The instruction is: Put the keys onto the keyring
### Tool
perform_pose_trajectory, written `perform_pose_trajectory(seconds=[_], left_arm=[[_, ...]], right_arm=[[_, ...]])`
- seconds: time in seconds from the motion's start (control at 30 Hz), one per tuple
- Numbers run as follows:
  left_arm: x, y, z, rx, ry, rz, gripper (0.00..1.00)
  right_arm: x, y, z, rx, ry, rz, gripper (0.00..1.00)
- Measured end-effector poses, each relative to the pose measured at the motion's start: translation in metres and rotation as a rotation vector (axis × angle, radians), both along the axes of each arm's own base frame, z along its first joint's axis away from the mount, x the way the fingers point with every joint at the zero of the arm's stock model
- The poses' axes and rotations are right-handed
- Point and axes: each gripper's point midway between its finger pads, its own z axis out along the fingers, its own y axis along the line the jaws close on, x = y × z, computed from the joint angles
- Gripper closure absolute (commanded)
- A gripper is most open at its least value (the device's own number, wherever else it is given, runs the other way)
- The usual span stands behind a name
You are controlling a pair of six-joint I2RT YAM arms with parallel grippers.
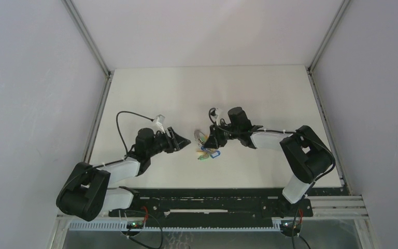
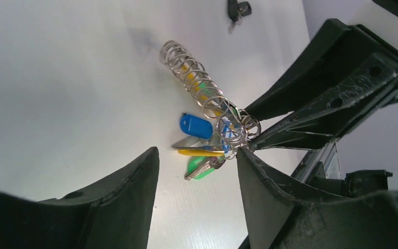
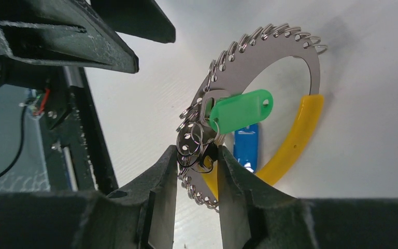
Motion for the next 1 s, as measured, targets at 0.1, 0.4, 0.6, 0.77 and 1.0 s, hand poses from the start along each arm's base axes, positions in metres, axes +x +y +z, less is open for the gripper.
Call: perform_pose_trajectory(seconds=[0.1,0.4,0.6,0.77,1.0], left_arm=[[-0.006,-0.009,0.005,-0.014,-0.034,-0.034,0.38],[-0.014,-0.027,0.016,0.011,-0.137,-0.09,0.35],[-0.021,-0.037,0.005,0.035,-0.117,-0.115,0.34],[-0.02,-0.04,-0.002,0.003,-0.059,-0.094,0.34],[-0.012,-0.057,0.006,-0.164,0.005,-0.075,0.35]], right_arm=[[-0.002,-0.004,0.003,0.056,0.043,-0.008,0.93],[-0.009,-0.008,0.013,0.114,0.11,-0.013,0.98],[-0.013,-0.01,0.012,0.125,0.152,-0.026,1.0],[-0.017,-0.013,0.007,0.131,0.187,-0.042,1.0],[-0.024,-0.018,-0.001,0.127,0.224,-0.058,1.0]])
